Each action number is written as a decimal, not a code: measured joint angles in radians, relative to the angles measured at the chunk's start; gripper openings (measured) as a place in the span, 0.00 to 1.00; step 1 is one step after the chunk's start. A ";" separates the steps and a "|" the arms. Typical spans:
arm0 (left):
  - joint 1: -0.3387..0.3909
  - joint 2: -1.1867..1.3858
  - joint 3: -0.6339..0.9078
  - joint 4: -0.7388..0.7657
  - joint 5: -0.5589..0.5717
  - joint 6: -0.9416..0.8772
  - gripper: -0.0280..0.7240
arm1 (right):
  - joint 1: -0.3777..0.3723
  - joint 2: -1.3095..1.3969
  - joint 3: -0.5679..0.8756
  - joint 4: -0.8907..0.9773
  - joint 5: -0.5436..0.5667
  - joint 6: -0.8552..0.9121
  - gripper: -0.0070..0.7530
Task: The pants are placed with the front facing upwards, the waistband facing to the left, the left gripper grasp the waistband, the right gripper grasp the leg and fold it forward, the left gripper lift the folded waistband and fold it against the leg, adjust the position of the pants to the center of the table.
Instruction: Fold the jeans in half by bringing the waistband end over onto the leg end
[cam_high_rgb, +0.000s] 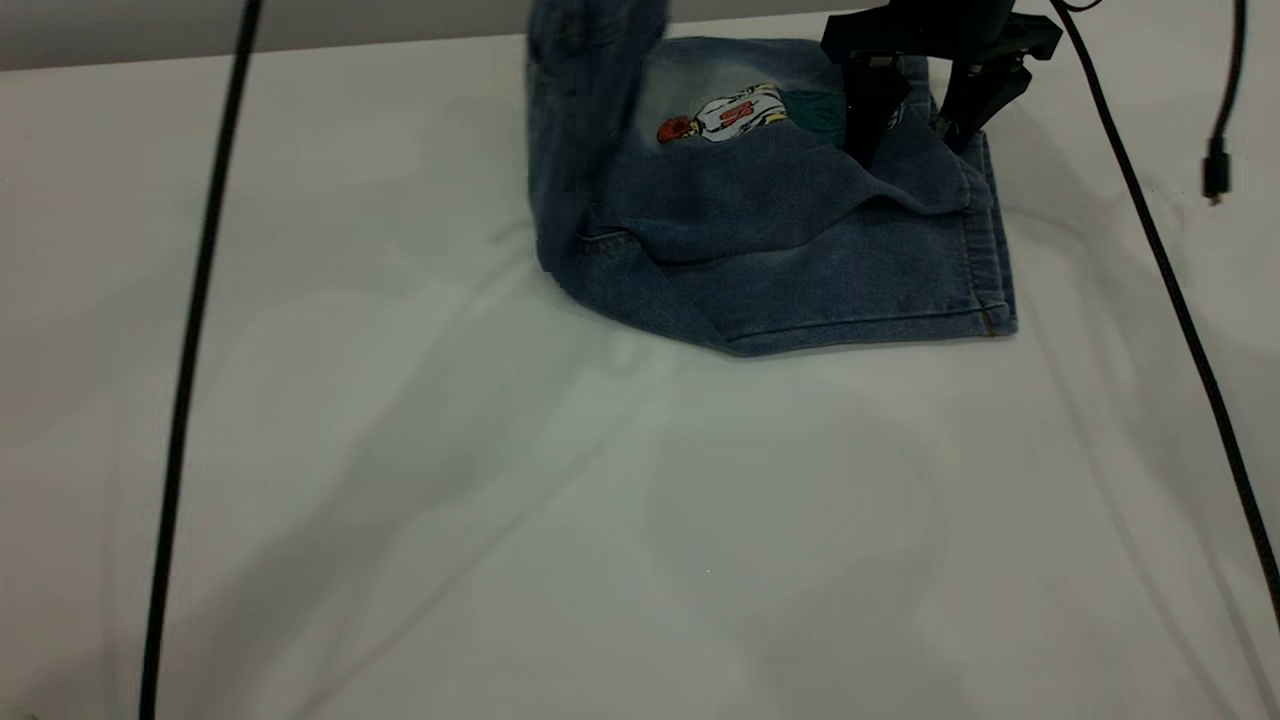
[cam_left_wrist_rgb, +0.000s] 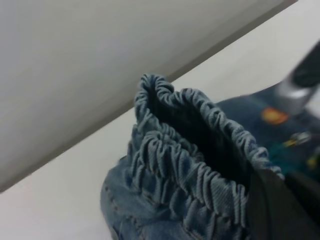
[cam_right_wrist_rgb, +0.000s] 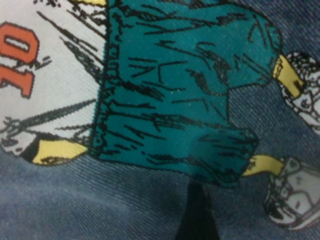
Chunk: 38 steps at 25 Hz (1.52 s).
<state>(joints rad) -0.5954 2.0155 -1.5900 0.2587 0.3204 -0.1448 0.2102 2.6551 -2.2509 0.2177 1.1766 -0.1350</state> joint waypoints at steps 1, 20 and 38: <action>-0.015 0.004 0.000 -0.005 -0.013 0.000 0.11 | 0.000 0.000 0.000 0.000 0.000 0.000 0.64; -0.096 0.064 0.001 0.000 -0.068 -0.006 0.11 | -0.066 -0.005 -0.293 -0.166 0.048 0.042 0.64; -0.175 0.178 0.001 0.003 -0.239 0.005 0.43 | -0.363 -0.004 -0.330 -0.128 0.046 0.054 0.64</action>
<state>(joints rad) -0.7706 2.1934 -1.5890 0.2618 0.0813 -0.1396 -0.1531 2.6514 -2.5808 0.0895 1.2225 -0.0811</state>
